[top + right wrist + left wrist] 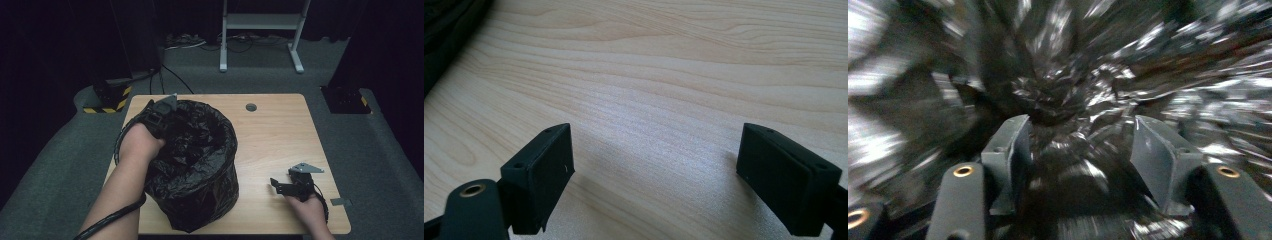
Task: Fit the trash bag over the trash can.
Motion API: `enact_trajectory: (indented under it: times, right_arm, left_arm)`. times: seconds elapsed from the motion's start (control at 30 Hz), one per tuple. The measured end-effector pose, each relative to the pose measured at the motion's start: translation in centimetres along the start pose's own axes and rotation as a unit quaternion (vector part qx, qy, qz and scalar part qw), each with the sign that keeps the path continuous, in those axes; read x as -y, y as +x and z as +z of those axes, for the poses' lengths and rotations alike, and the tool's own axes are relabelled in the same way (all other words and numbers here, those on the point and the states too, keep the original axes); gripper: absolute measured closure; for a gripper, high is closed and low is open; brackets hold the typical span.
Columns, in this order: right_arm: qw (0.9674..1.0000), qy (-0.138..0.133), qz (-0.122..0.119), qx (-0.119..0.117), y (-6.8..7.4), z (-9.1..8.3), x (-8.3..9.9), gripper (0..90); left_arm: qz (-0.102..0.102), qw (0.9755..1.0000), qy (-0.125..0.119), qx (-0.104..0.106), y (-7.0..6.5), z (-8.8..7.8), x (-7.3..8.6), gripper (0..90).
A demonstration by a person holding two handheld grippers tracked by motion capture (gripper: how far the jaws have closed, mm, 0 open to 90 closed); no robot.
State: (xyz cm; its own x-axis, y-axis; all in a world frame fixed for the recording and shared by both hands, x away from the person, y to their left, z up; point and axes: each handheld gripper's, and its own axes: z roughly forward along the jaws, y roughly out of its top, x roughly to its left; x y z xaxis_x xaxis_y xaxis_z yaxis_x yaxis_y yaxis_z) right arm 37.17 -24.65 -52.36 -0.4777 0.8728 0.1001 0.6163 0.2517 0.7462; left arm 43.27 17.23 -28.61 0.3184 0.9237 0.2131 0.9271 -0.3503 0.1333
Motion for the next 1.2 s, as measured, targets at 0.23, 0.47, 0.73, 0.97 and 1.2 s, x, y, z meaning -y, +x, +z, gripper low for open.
enact_trajectory:
  times: [0.23, 0.47, 0.73, 0.97, 1.2]
  right_arm:
    - [1.0, 0.002, -0.006, 0.001, 0.1, 0.0, 0.0, 14.8]
    - [1.0, -0.001, 0.002, -0.004, 0.0, 0.0, 0.0, 14.9]
    - [1.0, 0.0, -0.001, 0.0, 0.1, 0.0, 0.0, 14.8]
    - [1.0, 0.003, -0.005, 0.003, 0.2, 0.0, 0.0, 14.8]
    - [1.0, 0.002, -0.006, 0.003, 0.2, 0.1, 0.0, 14.7]
  left_arm:
    - [0.006, 0.9983, 0.024, 0.053, -0.7, -0.7, 0.7, 69.6]
    - [0.017, 0.9942, 0.103, 0.027, -1.6, 5.5, 0.5, 53.8]
    - [0.04, 0.9943, 0.006, 0.099, -3.9, -1.4, 0.8, 43.8]
    - [0.08, 0.9907, -0.006, 0.11, -7.4, -6.2, 3.0, 48.4]
    - [0.113, 0.9836, 0.057, 0.128, -9.8, -2.4, 4.1, 43.0]
